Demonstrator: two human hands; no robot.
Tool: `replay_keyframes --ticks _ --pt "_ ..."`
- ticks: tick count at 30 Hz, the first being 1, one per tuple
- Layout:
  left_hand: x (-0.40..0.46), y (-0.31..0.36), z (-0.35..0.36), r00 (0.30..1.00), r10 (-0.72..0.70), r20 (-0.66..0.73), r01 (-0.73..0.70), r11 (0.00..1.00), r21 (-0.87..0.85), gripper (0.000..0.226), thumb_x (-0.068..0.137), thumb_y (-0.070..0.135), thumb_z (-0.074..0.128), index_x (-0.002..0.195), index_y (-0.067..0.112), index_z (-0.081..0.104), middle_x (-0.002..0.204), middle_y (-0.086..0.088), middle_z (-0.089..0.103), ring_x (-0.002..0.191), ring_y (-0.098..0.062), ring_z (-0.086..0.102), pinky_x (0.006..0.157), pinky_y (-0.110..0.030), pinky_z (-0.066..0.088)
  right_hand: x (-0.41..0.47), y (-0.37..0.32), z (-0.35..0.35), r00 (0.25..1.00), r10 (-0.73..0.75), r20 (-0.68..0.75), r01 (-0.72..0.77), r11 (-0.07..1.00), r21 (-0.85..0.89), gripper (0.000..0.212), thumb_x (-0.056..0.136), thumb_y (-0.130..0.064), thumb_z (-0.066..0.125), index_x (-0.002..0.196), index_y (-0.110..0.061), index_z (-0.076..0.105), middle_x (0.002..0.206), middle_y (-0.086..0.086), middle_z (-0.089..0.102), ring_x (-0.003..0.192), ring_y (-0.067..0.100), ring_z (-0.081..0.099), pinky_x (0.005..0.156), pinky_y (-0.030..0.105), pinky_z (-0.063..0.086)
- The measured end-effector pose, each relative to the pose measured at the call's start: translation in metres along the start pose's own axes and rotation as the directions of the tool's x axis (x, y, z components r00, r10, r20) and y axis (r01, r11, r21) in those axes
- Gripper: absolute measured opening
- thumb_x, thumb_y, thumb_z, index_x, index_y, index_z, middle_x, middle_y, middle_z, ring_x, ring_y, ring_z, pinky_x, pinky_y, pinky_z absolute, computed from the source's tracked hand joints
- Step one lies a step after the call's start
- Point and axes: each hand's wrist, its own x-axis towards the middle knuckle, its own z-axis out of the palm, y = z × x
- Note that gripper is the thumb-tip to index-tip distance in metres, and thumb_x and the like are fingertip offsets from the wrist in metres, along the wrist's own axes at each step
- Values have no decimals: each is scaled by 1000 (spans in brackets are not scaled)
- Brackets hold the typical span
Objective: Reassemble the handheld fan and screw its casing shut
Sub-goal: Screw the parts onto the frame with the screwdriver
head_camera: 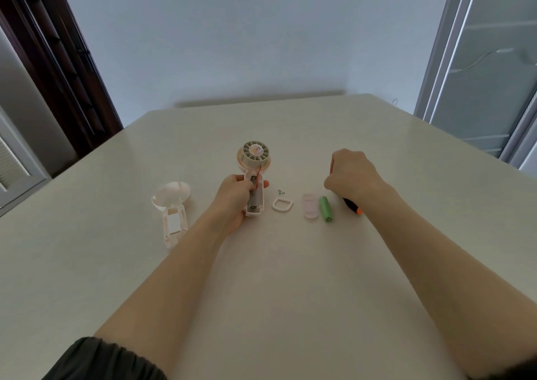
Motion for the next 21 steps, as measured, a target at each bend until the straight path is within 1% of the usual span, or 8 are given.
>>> replay_keyframes --ticks 2,3,5,8,11,13,18,21 --pt "4 -1 1 998 28 -64 -22 996 85 20 92 -5 39 104 4 52 89 -6 60 76 -12 54 63 -26 42 -1 3 3 999 28 33 -26 998 -50 8 84 -1 46 78 -5 44 93 13 48 91 32 49 67 30 38" --pt "6 -1 1 995 37 -96 -25 992 121 21 92 -4 41 108 4 52 88 -6 57 76 -15 53 64 -27 41 -3 3 4 998 36 48 -32 997 -77 3 86 -2 45 87 -4 46 104 17 49 100 34 49 75 33 39" --pt "10 -2 0 990 45 -134 -21 985 171 20 93 -1 44 109 5 53 86 -6 55 77 -19 53 64 -28 41 -2 3 8 997 46 60 -40 994 -98 23 88 -2 42 110 -1 46 119 20 47 113 36 47 87 37 41" --pt "10 -3 -2 989 41 -143 -13 980 196 16 93 2 47 106 6 56 80 -5 56 73 -20 53 61 -29 42 1 3 12 999 17 47 -12 995 -96 29 88 0 41 116 -1 44 121 21 47 113 38 47 90 39 41" --pt "9 -4 -2 990 57 -132 -27 975 219 18 92 1 48 106 5 59 80 -7 58 69 -19 54 57 -27 42 4 0 13 999 -40 7 40 999 31 26 88 0 43 113 -2 44 117 21 48 108 37 48 85 40 42" --pt "8 -5 -3 989 70 -132 -36 969 245 18 91 3 51 105 5 62 86 -10 61 74 -22 57 63 -29 45 6 -1 13 997 -75 -24 78 980 185 24 89 -2 46 113 -2 46 113 20 50 101 35 52 75 36 44" --pt "4 -4 -3 983 91 -157 -41 954 296 11 88 7 60 95 6 69 81 -12 64 75 -26 58 68 -30 44 6 -4 15 996 -58 -73 89 819 567 15 88 -6 54 102 -7 55 91 13 59 60 18 59 52 24 54" --pt "2 -4 -1 979 108 -172 -53 953 299 12 89 15 64 77 16 65 71 -4 62 74 -24 56 72 -30 43 7 -5 18 996 2 -90 62 710 702 10 83 -3 58 91 -8 61 87 14 65 55 15 62 56 22 55"
